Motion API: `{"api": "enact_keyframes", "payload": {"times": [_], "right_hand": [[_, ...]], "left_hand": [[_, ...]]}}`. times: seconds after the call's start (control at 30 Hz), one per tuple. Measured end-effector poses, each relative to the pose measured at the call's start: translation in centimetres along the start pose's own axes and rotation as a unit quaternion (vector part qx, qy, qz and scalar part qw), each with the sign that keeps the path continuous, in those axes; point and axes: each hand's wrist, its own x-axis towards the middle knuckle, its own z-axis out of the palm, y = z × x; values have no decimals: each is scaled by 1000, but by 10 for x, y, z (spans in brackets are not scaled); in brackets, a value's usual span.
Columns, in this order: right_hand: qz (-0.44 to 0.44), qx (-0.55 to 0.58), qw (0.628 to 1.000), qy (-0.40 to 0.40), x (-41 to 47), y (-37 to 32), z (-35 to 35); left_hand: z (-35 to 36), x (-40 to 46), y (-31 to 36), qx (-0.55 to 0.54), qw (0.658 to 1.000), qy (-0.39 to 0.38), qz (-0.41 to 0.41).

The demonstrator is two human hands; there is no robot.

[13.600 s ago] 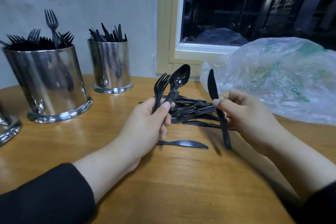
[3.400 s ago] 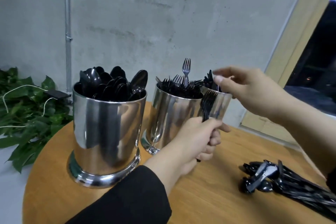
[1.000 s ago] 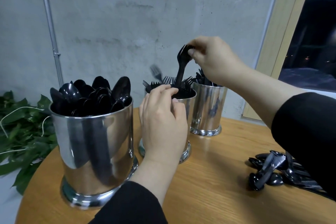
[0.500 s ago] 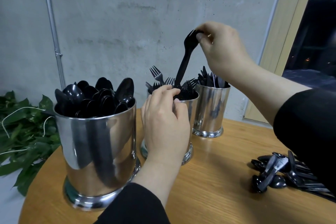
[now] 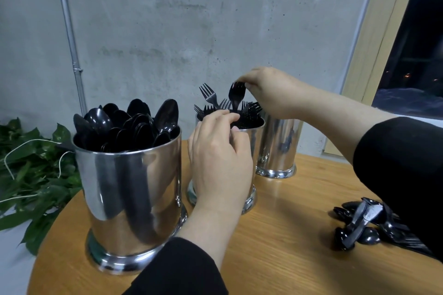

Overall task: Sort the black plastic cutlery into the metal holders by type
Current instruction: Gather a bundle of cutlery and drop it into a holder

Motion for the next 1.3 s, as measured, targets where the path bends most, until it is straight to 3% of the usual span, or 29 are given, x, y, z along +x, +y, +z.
{"api": "enact_keyframes", "payload": {"times": [0.07, 0.23, 0.4, 0.47, 0.57, 0.67, 0.77, 0.9, 1.03, 1.3], "right_hand": [[-5, -8, 1000, 22, -4, 0, -7], [18, 92, 978, 185, -75, 12, -33], [69, 67, 992, 80, -216, 55, -1], [86, 64, 994, 37, -259, 74, 16], [81, 29, 996, -21, -298, 96, 37], [110, 38, 992, -55, -313, 112, 50], [125, 53, 988, -71, -313, 113, 56], [130, 62, 988, -48, -310, 111, 56], [154, 56, 985, -47, -311, 107, 57], [183, 80, 979, 34, -313, 106, 50]], "left_hand": [[-1, 1, 2, 4, 1000, -1, 8], [1, -8, 9, 2, 994, 21, 109], [13, -30, 27, -47, 978, -5, 202], [19, -42, 35, -67, 976, -68, 197], [31, -63, 45, -27, 957, -276, 91], [46, -84, 47, 122, 883, -453, 37], [54, -98, 48, 201, 825, -527, 38], [61, -103, 47, 205, 819, -536, 24], [66, -105, 44, 156, 843, -514, -12], [67, -101, 42, 36, 898, -426, -101]]}}
